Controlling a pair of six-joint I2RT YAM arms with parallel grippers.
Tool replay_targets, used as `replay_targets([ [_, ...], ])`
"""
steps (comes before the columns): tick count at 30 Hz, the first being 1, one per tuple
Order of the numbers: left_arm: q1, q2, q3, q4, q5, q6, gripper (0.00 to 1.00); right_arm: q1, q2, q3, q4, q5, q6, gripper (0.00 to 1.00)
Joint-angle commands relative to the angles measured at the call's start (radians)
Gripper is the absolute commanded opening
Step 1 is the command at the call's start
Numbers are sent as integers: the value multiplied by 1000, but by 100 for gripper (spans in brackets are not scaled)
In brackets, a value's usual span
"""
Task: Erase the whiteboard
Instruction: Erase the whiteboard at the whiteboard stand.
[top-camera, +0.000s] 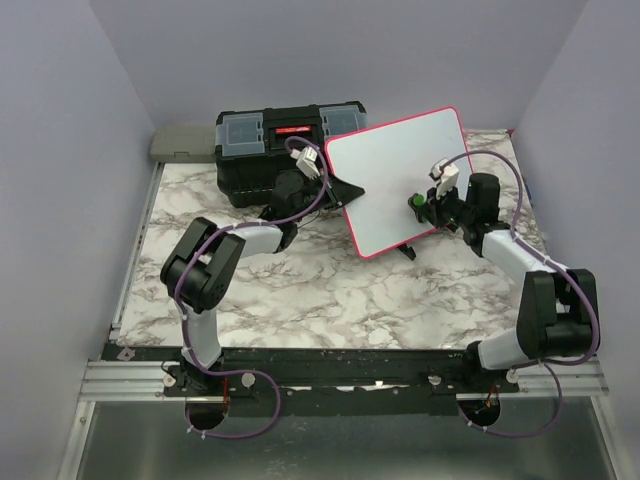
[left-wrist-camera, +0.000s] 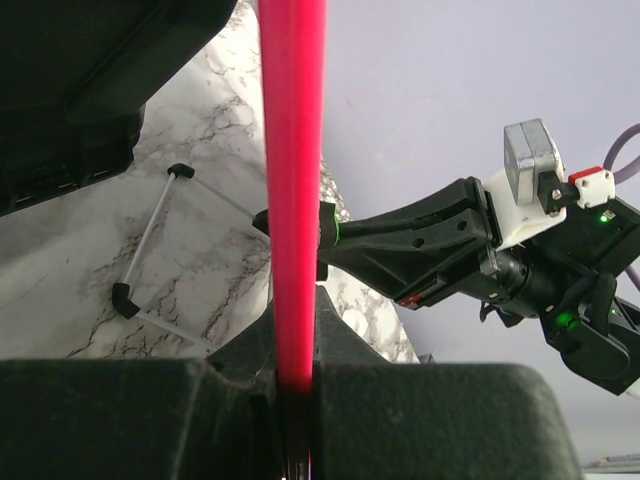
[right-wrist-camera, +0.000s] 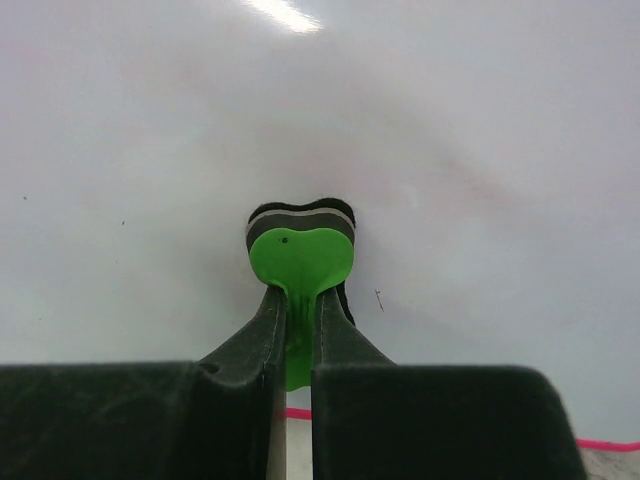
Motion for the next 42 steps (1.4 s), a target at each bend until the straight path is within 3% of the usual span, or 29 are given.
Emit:
replay_targets([
  [1, -22, -11, 21, 250, 75, -90, 0, 32, 45, 43, -78, 27, 158, 1],
  [4, -27, -2, 17, 282, 99, -84, 0, 19, 119, 141, -99, 261, 261, 1],
  [10, -29, -2, -13, 303, 131, -49, 0, -4, 193, 213, -71, 425, 303, 1],
  [15, -33, -10, -15, 262, 156, 19, 0, -8, 202, 218, -46, 421, 291, 1],
  [20, -45, -11, -5, 223, 159, 102, 0, 9, 210, 224, -102, 131, 252, 1],
  [28, -76, -20, -6, 168, 162, 209, 0, 208, 126, 155, -141, 21, 196, 1],
  [33, -94, -22, -18, 177, 143, 210, 0, 341, 65, 98, -92, 67, 198, 1],
  [37, -103, -29, -27, 174, 133, 216, 0, 348, 45, 99, -68, 87, 241, 1],
  [42, -104, -37, -43, 174, 144, 228, 0, 314, 3, 77, 16, 370, 284, 1],
])
